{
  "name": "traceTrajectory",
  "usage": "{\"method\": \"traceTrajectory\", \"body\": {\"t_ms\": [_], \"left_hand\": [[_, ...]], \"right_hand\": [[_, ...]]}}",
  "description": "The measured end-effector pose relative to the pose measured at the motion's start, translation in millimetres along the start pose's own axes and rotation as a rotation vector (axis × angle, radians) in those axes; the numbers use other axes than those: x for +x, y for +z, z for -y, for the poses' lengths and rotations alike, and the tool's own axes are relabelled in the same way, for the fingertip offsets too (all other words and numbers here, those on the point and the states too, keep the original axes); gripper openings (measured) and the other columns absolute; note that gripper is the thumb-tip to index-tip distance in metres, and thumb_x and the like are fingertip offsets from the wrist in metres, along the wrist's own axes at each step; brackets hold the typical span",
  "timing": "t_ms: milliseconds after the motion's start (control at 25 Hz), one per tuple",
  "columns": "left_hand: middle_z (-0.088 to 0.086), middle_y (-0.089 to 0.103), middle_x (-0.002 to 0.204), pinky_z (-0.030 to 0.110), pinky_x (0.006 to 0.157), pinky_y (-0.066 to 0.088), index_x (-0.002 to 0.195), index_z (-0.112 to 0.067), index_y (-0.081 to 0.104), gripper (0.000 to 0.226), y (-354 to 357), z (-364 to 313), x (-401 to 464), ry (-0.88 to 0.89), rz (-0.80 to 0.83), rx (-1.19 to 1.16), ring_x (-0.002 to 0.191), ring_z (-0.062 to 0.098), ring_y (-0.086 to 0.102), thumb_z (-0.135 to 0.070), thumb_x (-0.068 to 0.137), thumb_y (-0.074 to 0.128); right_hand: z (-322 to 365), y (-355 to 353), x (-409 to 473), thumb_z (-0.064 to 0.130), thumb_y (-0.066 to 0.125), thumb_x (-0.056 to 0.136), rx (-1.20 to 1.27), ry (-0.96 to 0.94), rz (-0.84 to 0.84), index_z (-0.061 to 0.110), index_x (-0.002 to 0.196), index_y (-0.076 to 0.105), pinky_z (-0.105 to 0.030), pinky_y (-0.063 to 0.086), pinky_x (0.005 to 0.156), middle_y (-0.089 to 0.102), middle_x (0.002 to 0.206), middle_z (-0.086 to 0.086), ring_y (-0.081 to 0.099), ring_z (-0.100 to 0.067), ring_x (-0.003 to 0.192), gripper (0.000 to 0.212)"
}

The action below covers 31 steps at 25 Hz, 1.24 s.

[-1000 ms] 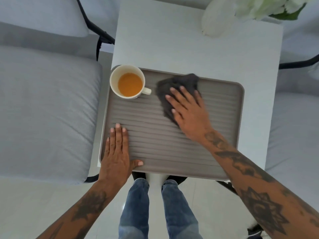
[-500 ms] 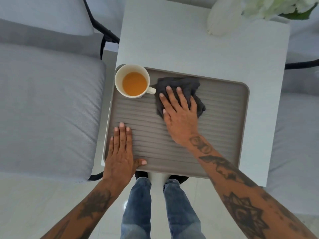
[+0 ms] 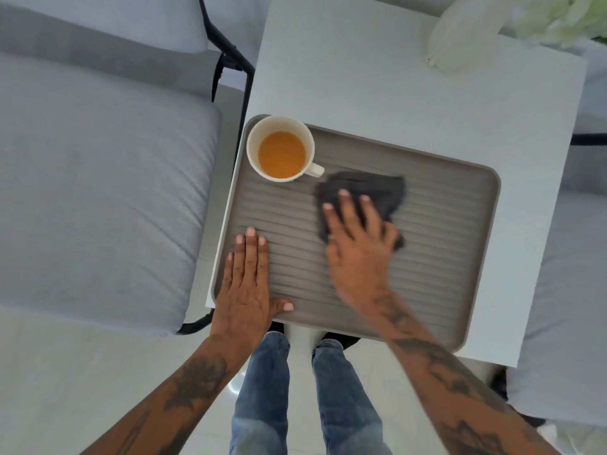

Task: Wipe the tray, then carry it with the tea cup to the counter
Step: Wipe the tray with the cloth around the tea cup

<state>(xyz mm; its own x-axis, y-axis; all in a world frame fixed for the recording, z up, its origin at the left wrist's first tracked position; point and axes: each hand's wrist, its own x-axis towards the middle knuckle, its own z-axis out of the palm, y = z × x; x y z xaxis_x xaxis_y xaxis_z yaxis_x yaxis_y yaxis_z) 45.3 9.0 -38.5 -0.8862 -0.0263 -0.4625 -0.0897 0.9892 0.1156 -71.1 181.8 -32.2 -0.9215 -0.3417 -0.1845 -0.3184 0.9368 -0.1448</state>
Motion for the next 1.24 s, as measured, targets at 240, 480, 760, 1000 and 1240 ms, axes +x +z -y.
{"method": "traceTrajectory", "body": {"t_ms": [240,480,760,1000,1240], "left_hand": [[0.026,0.007,0.165,0.054,0.119,0.027,0.155,0.004,0.007,0.118,-2,-2,1,-0.004,0.001,0.020,0.152,0.041,0.011,-0.073,0.075,0.046],[0.026,0.012,0.164,0.052,0.119,0.028,0.154,0.005,0.014,0.115,-2,-1,0,-0.019,-0.005,-0.016,0.151,0.041,0.015,-0.073,0.075,0.040],[0.030,0.012,0.162,0.052,0.120,0.025,0.152,0.011,0.019,0.099,-1,-1,-1,-0.010,-0.046,0.005,0.150,0.043,0.016,-0.049,0.083,0.058],[0.021,-0.001,0.167,0.045,0.125,0.008,0.157,0.001,0.004,0.114,3,1,-1,-0.002,-0.059,-0.107,0.154,0.036,0.002,-0.079,0.081,0.034],[0.021,0.001,0.166,0.050,0.122,0.015,0.157,0.000,0.004,0.114,4,3,-1,0.001,-0.084,-0.126,0.154,0.037,0.002,-0.077,0.080,0.036]], "right_hand": [[8,-1,4,0.027,0.051,0.087,0.010,-0.123,0.052,0.031,0.140,0.051,-0.045,0.035,0.096,0.035,0.159,0.001,0.033,-0.027,0.146,0.053],[-97,-13,-68,0.033,0.031,0.096,-0.050,0.343,0.090,0.025,0.149,0.041,-0.060,0.040,0.100,0.029,0.161,-0.004,0.028,-0.033,0.144,0.054],[76,17,-40,0.036,0.059,0.084,0.087,-0.173,0.098,0.025,0.148,0.040,-0.045,0.034,0.097,0.031,0.161,0.004,0.034,-0.027,0.142,0.068],[-41,0,-103,0.029,0.047,0.091,-0.022,-0.130,0.160,0.031,0.151,0.035,-0.041,0.039,0.090,0.022,0.163,0.009,0.029,-0.018,0.147,0.061],[-94,-9,-138,0.029,0.051,0.083,0.054,0.130,0.190,0.019,0.149,0.039,-0.047,0.038,0.101,0.027,0.162,-0.002,0.030,-0.030,0.144,0.068]]}}
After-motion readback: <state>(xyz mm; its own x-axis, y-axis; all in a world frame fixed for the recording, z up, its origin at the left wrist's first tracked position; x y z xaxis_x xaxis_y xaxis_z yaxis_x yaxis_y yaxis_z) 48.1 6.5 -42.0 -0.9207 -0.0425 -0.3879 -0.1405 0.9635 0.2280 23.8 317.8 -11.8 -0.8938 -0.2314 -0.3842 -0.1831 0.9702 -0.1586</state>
